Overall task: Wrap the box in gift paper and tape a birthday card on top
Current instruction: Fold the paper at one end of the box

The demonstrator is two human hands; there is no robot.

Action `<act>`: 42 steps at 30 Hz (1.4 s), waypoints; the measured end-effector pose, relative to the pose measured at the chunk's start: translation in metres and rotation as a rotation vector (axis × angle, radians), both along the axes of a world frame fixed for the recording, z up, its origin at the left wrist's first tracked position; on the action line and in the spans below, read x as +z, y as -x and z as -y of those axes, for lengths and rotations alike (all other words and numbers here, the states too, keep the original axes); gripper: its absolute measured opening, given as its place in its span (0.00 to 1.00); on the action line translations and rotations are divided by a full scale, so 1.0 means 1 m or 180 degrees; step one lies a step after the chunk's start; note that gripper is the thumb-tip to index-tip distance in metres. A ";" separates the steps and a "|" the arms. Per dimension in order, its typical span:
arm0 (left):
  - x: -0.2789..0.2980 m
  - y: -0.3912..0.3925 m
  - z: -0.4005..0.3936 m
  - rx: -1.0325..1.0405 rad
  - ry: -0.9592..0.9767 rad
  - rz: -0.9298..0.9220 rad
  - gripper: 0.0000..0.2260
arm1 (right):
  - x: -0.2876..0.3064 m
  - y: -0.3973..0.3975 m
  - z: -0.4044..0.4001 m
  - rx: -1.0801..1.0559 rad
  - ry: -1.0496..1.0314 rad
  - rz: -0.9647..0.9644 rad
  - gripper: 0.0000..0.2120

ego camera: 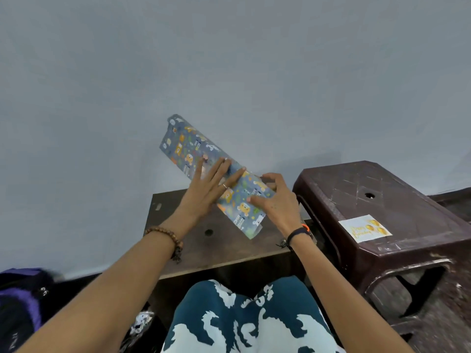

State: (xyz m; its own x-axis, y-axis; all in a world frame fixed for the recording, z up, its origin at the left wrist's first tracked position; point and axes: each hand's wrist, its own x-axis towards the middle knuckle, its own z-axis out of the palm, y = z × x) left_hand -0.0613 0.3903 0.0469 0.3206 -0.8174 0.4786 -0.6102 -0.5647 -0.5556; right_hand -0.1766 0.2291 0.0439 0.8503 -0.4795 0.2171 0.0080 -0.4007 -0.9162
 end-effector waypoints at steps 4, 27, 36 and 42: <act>-0.035 0.029 0.017 0.0731 0.1264 -0.1416 0.45 | 0.000 0.000 -0.006 -0.0346 0.1418 -0.0223 0.23; -0.089 0.051 0.025 0.1087 0.1417 -0.3886 0.19 | -0.101 -0.009 -0.020 -0.0129 -0.1658 -0.1127 0.12; -0.094 0.048 -0.007 0.0691 0.1353 -0.4159 0.19 | -0.110 -0.007 -0.024 -0.0289 -0.1415 -0.1039 0.18; -0.097 0.062 -0.010 0.1095 0.0132 -0.3464 0.41 | -0.105 -0.005 -0.025 -0.0038 -0.1221 -0.1077 0.10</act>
State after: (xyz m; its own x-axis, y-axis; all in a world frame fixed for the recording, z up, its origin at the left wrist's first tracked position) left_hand -0.1228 0.4005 -0.0496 0.7857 -0.5960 -0.1658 -0.5660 -0.8007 0.1963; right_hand -0.1720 0.2540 -0.0616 0.8365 -0.4808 -0.2630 -0.3171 -0.0332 -0.9478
